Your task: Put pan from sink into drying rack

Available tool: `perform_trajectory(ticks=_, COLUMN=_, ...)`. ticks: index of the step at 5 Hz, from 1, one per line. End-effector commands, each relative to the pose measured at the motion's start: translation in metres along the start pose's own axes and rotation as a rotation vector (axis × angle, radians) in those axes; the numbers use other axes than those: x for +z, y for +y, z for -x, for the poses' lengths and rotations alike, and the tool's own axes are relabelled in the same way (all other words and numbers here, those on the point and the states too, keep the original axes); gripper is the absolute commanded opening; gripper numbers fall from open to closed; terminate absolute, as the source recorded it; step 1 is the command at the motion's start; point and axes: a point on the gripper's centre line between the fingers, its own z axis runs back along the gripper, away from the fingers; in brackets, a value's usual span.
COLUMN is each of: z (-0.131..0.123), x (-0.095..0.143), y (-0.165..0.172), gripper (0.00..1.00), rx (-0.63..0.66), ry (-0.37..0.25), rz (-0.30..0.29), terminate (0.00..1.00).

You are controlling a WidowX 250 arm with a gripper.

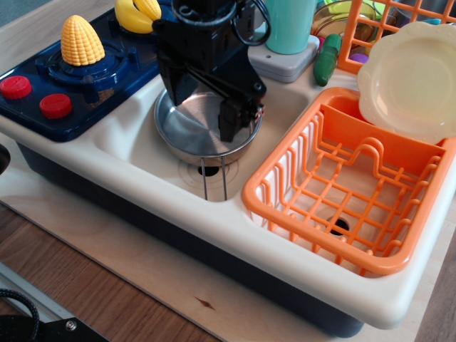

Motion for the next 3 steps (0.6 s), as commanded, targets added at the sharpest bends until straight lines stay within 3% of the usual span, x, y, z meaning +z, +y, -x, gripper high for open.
perform_trajectory(ticks=1, z=0.0, x=0.01, y=0.005, gripper=1.0, rx=-0.237, ry=-0.11, rz=0.021, terminate=0.0)
perform_trajectory(ticks=2, z=0.002, x=0.004, y=0.006, gripper=1.0, rx=-0.341, ry=-0.108, rz=0.057, terminate=0.0)
perform_trajectory(ticks=3, z=0.013, x=-0.007, y=0.005, gripper=1.0, rx=-0.418, ry=-0.135, rz=0.045, terminate=0.0)
